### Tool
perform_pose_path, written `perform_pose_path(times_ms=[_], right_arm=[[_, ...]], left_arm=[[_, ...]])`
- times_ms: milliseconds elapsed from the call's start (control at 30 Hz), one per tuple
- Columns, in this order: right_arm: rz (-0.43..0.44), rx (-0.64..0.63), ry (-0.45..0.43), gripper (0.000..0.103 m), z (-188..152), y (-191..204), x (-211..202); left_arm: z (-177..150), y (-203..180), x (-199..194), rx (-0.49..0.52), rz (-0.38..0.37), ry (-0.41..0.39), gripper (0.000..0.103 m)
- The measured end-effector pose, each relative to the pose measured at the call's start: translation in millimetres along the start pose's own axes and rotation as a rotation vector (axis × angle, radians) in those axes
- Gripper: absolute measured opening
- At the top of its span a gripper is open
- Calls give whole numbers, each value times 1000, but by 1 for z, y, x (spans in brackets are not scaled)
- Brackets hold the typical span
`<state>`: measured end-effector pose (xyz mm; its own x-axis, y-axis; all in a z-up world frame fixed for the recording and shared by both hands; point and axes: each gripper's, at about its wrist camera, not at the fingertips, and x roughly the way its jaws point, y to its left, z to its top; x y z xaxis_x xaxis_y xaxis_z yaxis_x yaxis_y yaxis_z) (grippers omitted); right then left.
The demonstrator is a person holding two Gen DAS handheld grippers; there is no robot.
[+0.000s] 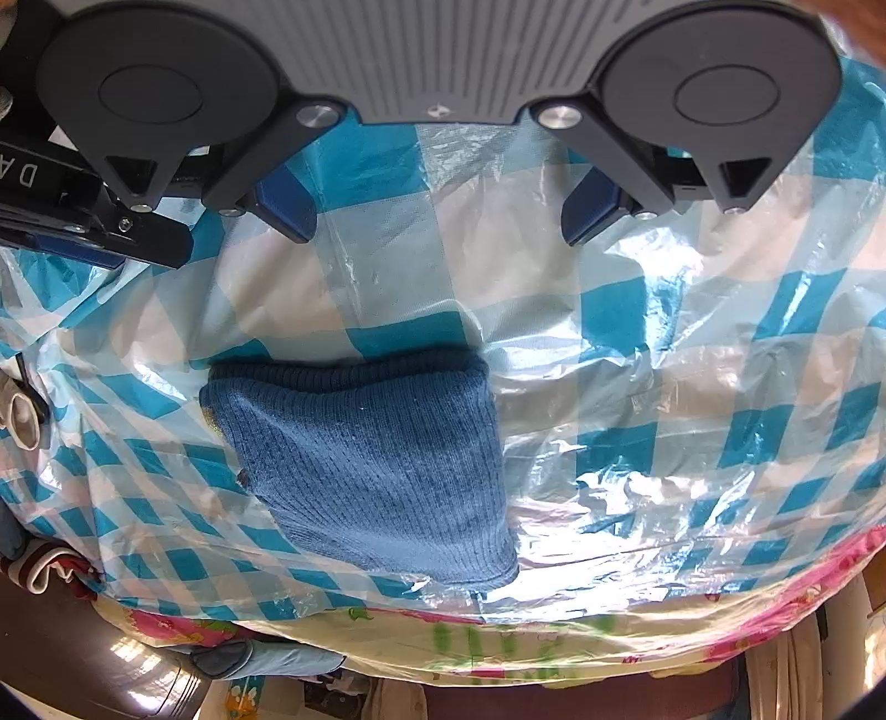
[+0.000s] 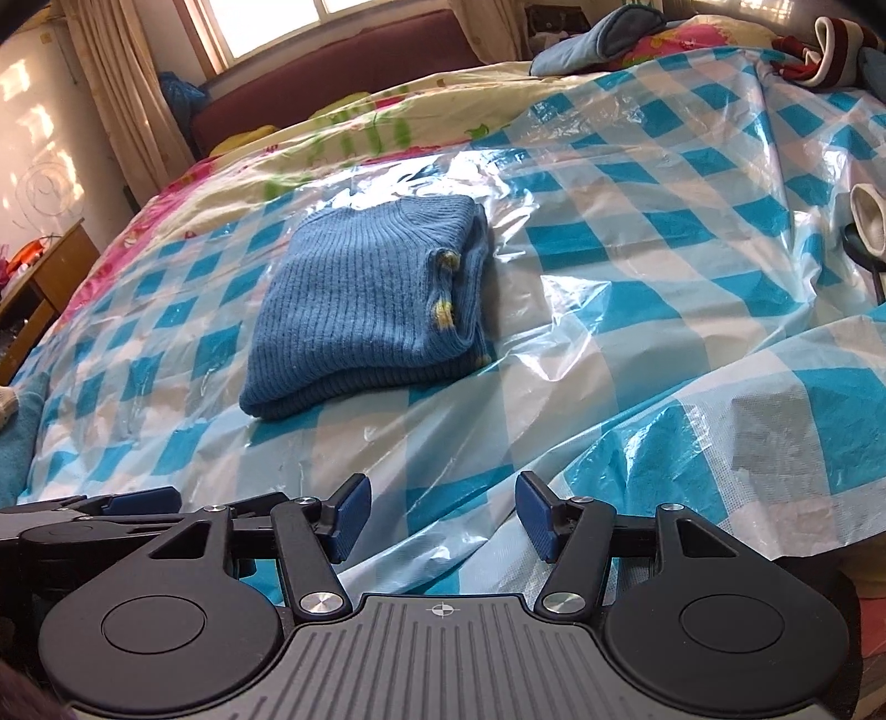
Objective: Fold small clothes
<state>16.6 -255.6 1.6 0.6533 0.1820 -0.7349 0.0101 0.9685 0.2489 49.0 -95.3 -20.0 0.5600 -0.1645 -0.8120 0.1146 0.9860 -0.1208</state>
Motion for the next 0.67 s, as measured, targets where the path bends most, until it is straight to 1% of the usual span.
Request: perform_pose_path(times_ms=[67,333,667], right_arm=[[1,2,1,58,0,-1,1],[3,2,-1,59,0,-1,2],[1,2,-5,59,-1,-1,3]], left_arm=[[0,1,1,-11,-5,6,100],[1,-5,-2,7,12,-14,101],[2,-3,-5,0,17,-27,101]])
